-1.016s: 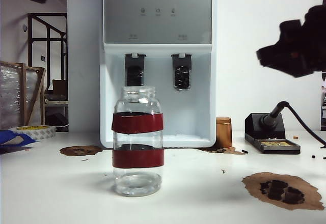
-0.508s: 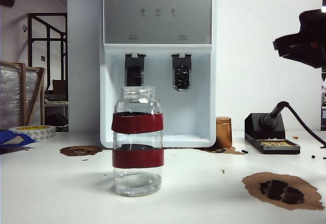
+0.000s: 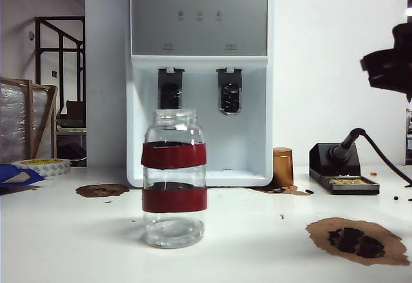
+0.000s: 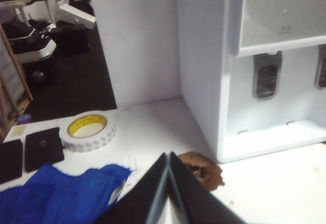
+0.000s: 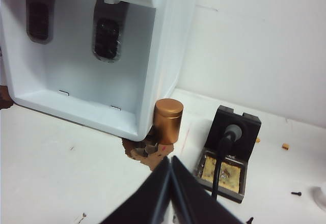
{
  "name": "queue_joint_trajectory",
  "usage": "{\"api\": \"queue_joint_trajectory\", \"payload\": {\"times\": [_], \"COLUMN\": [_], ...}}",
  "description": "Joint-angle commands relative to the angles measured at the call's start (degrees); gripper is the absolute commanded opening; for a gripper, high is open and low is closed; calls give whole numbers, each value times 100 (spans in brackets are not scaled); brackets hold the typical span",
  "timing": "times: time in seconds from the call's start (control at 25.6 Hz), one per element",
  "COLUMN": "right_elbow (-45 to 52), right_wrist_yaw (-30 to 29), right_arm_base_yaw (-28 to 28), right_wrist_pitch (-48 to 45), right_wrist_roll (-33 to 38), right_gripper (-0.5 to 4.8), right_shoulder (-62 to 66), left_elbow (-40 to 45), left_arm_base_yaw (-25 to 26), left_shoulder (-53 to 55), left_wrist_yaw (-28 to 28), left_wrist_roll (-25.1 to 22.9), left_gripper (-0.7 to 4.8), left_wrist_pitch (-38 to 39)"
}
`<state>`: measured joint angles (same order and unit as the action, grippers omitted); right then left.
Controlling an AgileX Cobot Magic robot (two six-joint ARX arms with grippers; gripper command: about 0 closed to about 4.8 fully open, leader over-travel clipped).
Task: Pick up the water bottle with two loops of red belts, then reach the front water dispenser and gently press the gray-black baffle horizontally to get a little water.
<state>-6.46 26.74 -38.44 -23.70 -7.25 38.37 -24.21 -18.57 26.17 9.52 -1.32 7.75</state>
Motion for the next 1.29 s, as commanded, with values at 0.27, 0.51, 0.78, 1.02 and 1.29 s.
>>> {"api": "queue_joint_trajectory", "payload": {"times": [0.27,0.51,0.78,1.02,1.29], "right_elbow": [-20,-20,-4,24,48], "right_wrist_yaw": [-17,-815,-1182,-1827,-2223], "right_arm_base_yaw": [-11,-11,-11,11,7], "right_wrist_pitch": [1174,2022,3239,3451,3456], "right_wrist_roll": [275,275,516,616,732], "right_gripper": [-2,-2,-2,-2,-2], "right_shoulder": [-1233,-2256,-3574,-3818,-3821], "left_elbow": [345,564,647,638,636], "left_arm_base_yaw": [13,7,7,4,-9], "left_shoulder": [-116,-391,-1060,-1381,-1394], "left_wrist_yaw": [586,415,-863,-2544,-3154], "left_wrist_roll": [621,739,570,560,562], "left_gripper": [-5,-5,-5,-5,-5], "left_wrist_pitch": [109,42,173,363,382]}}
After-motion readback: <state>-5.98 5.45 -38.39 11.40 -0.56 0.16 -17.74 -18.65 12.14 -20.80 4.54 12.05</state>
